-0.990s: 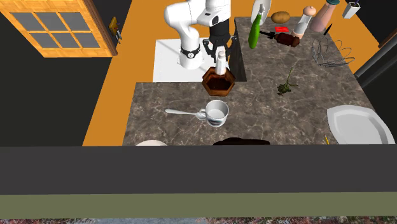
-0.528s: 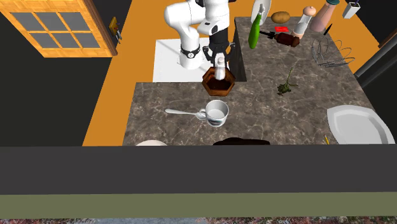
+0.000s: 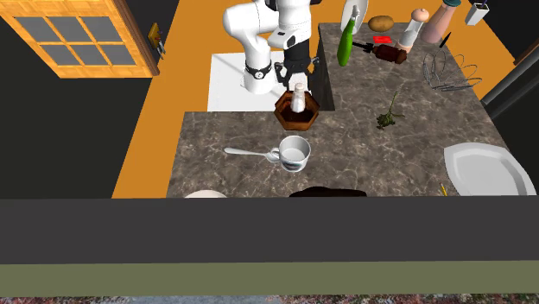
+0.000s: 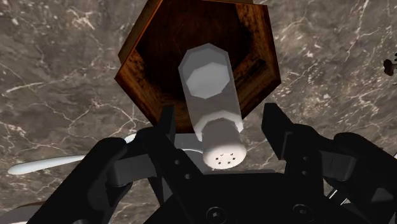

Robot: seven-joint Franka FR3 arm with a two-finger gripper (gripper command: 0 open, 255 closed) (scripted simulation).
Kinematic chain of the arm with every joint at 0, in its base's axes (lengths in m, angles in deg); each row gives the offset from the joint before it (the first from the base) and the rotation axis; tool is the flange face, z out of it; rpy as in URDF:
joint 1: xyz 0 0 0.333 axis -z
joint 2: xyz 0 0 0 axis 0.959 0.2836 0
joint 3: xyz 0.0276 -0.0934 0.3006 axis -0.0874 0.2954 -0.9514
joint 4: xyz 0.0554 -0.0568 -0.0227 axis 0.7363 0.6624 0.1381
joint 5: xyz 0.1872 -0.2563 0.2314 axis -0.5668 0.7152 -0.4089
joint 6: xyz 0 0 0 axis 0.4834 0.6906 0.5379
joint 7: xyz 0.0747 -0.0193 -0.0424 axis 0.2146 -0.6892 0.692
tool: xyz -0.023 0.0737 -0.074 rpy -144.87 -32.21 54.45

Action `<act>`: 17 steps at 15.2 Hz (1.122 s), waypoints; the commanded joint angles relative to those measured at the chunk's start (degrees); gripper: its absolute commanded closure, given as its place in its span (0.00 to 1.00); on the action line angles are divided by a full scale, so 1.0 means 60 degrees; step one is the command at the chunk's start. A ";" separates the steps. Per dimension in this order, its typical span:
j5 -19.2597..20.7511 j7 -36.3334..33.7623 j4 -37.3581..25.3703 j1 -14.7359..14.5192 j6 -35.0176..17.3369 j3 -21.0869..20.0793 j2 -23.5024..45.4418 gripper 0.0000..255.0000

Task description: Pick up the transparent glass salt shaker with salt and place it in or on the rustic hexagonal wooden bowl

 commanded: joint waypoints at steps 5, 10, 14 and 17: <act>0.0000 0.0000 0.0000 0.0000 -0.0001 0.0000 0.0000 0.00; 0.0219 -0.0049 -0.0782 0.0092 0.1596 0.0206 -0.0813 0.00; 0.0219 -0.0049 -0.0782 0.0092 0.1596 0.0206 -0.0813 0.00; 0.0219 -0.0049 -0.0782 0.0092 0.1596 0.0206 -0.0813 0.00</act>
